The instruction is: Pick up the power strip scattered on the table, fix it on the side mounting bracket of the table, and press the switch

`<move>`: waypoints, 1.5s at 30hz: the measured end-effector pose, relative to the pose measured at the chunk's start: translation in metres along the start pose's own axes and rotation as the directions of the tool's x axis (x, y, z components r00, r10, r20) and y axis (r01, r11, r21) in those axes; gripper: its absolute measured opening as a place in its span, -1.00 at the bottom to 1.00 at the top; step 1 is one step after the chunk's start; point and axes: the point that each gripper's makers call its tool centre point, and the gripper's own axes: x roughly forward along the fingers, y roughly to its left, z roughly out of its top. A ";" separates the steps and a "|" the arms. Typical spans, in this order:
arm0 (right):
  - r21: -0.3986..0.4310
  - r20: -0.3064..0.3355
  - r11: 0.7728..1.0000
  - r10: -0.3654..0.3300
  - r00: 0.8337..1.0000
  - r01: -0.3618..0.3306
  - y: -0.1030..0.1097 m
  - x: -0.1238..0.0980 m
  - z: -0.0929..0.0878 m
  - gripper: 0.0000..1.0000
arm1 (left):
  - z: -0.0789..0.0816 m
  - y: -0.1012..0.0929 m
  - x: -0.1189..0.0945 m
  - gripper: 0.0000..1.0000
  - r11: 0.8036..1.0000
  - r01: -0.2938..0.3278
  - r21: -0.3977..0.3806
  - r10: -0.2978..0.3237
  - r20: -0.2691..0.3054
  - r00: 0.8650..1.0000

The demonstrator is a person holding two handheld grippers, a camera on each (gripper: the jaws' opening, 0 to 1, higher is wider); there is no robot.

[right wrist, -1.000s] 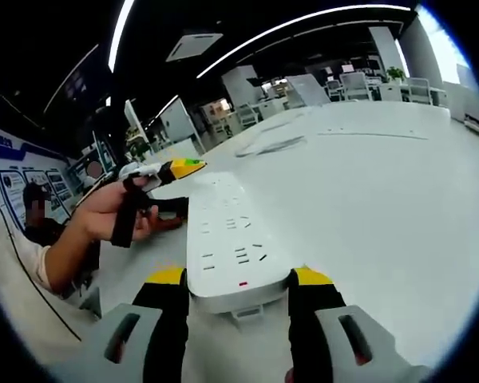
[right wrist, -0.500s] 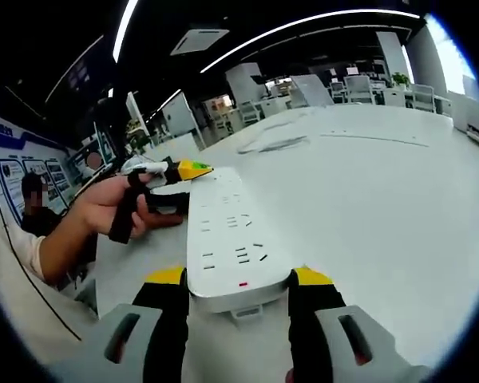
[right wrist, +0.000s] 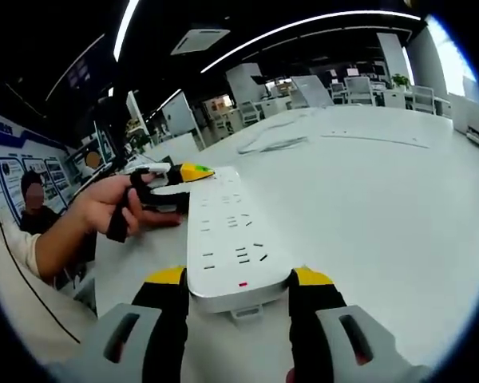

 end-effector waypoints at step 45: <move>-0.174 0.194 0.983 -0.029 0.981 0.064 0.015 -0.026 0.017 0.22 | -0.001 -0.014 -0.006 -0.50 0.992 0.125 0.001 -0.124 -0.100 0.987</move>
